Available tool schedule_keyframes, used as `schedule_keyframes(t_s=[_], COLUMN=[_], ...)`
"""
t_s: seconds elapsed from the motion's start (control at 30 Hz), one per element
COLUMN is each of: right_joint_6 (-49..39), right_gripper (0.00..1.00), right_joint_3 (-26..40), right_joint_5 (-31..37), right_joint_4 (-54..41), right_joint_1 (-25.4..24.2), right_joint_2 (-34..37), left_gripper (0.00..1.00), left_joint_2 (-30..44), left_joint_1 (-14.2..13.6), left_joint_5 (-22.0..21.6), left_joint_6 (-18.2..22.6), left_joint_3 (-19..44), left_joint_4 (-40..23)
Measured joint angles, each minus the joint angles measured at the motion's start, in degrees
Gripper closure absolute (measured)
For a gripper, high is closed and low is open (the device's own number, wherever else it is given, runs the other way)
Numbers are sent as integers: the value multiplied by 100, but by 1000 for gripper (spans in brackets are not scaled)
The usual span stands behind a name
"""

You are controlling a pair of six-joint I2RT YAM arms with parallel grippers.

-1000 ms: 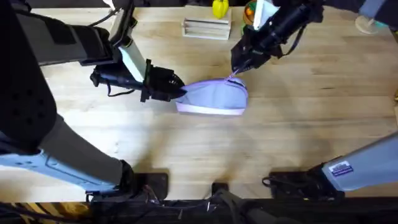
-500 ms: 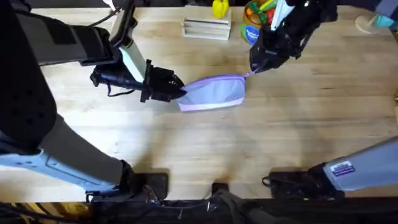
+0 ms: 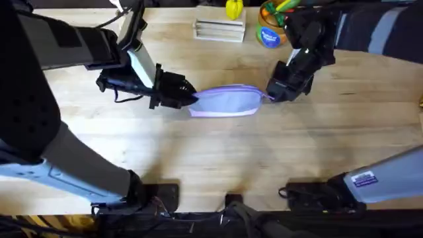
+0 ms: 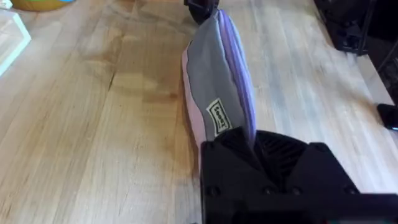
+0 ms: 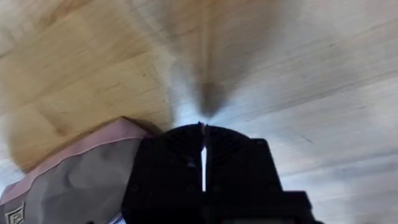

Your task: Unzip the bag, pick up the pens from the table one at a time and place them inside, then zip the bag closed.

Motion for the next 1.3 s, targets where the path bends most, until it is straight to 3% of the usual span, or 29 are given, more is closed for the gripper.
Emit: schedule_keyframes(t_s=[0.1,0.2,0.33,0.47,0.5,0.77,0.8,0.97,1.03,1.3], right_joint_6=[53,47,0,-235,-344,-888,-953,-1262,-1358,-2183], right_gripper=[949,869,690,130,38,4,4,4,4,4], right_joint_3=[-1,-1,-1,-1,-1,-1,-1,-1,-1,-1], right_joint_5=[74,245,367,383,385,385,385,385,385,368], right_joint_4=[28,35,33,1,-26,-199,-215,-389,-451,-472], right_joint_1=[-10,-38,-76,-50,-32,203,226,285,292,378], right_joint_2=[-137,-442,-1065,-1805,-1964,-3112,-3217,-3608,-3667,-3693], left_gripper=[959,959,959,959,959,943,851,65,14,6], left_joint_2=[0,0,0,0,0,0,0,0,0,0], left_joint_1=[0,7,7,7,7,7,7,63,72,79], left_joint_5=[-14,-43,-55,-58,-58,-60,-57,-49,-43,-77], left_joint_6=[1,2,0,0,0,1,29,-5,-15,-11], left_joint_3=[0,0,0,0,0,0,0,0,0,3], left_joint_4=[8,21,21,21,21,21,22,1,3,72])
